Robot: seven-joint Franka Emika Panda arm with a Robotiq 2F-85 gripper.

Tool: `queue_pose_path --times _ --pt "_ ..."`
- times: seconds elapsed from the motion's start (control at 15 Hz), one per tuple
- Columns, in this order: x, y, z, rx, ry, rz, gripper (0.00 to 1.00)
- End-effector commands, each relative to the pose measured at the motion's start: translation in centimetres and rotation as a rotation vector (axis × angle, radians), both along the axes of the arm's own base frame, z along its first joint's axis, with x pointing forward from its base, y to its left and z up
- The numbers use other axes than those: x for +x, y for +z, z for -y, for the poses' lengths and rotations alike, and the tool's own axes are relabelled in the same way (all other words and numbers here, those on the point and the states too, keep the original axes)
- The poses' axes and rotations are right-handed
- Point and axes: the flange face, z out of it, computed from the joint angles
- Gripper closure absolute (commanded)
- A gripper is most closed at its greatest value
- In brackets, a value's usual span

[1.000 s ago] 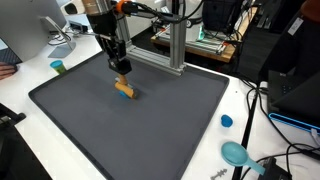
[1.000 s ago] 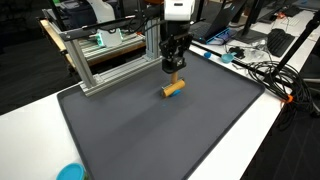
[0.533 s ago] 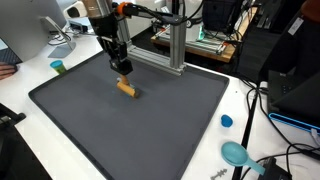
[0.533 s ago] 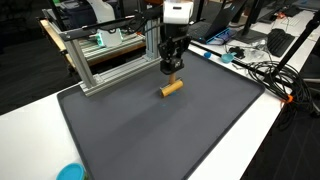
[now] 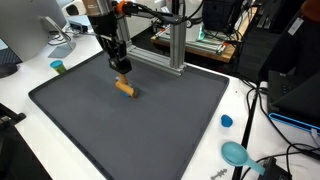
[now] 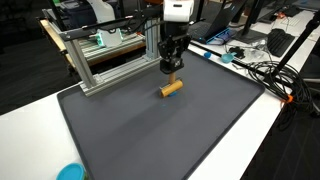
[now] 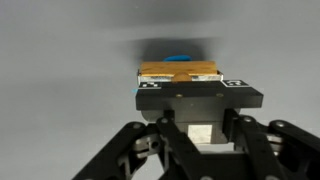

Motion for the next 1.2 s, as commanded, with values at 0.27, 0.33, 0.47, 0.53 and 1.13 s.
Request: queue_pose_path --times 0.27,0.33,0.47,0.53,1.13 --pt "0.6 1.4 0.6 0.027 -0.018 0.047 0.78" --pt "0.7 1.0 0.8 0.036 -0.023 0.043 0.78" --pt "0.8 0.3 1.0 0.054 -0.033 0.028 0.78" --pt "0.8 -0.2 1.3 0.051 -0.042 0.014 0.78" --pt "0.5 -1.0 3.5 -0.112 -0.159 -0.057 0.78"
